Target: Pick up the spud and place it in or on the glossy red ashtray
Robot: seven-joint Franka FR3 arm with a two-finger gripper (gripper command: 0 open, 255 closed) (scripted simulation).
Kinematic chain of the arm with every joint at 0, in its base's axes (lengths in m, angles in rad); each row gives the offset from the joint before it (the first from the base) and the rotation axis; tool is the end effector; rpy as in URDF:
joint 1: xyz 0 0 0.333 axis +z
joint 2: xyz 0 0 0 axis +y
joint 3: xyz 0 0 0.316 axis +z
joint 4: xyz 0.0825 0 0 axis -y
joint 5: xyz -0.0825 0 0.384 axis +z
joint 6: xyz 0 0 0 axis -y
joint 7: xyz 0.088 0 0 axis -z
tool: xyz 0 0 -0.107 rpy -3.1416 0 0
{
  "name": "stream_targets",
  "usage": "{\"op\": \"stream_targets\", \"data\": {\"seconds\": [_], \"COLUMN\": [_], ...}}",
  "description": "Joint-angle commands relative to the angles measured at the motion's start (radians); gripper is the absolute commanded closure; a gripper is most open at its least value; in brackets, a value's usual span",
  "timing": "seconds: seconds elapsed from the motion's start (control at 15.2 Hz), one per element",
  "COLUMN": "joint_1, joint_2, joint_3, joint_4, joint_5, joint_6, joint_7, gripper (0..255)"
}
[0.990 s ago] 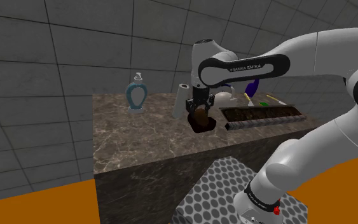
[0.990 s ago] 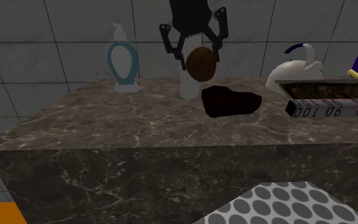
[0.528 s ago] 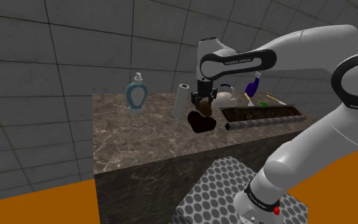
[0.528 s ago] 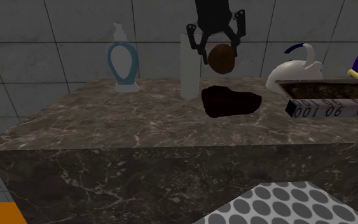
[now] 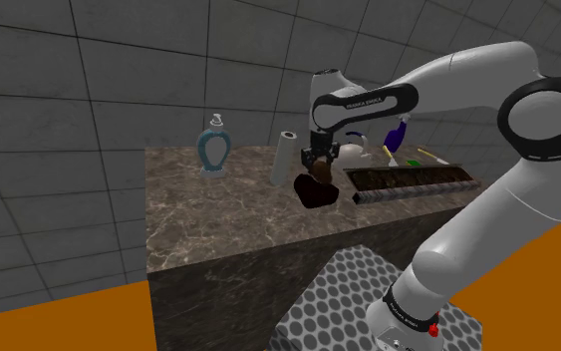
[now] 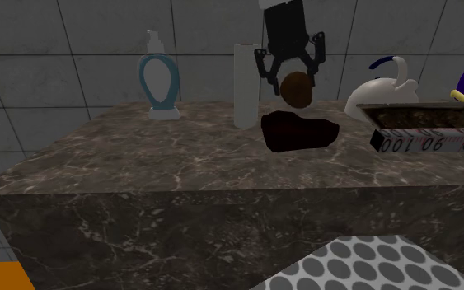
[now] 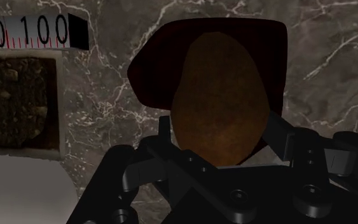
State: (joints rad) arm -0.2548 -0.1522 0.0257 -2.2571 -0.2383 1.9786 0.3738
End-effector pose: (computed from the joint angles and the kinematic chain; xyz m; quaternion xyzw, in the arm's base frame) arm 0.4650 -0.1236 0.4177 0.9620 -0.2429 -0.0548 0.1121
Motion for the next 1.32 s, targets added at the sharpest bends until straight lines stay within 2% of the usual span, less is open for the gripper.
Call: {"op": "stream_targets", "data": {"seconds": [0.0,0.4,0.92,0.99,1.25], "joint_1": [-0.001,-0.003,-0.003,-0.003,-0.003], "joint_2": [0.009,0.047,0.048,0.048,0.048], "joint_3": [0.000,-0.002,-0.002,-0.002,-0.002], "joint_4": [-0.015,-0.059,-0.060,-0.060,-0.060], "joint_5": [-0.003,-0.015,-0.015,-0.015,-0.015], "joint_6": [0.024,0.104,0.105,0.105,0.105], "joint_7": [0.005,0.025,0.026,0.026,0.026], "gripper": [255,255,255,0,0]}}
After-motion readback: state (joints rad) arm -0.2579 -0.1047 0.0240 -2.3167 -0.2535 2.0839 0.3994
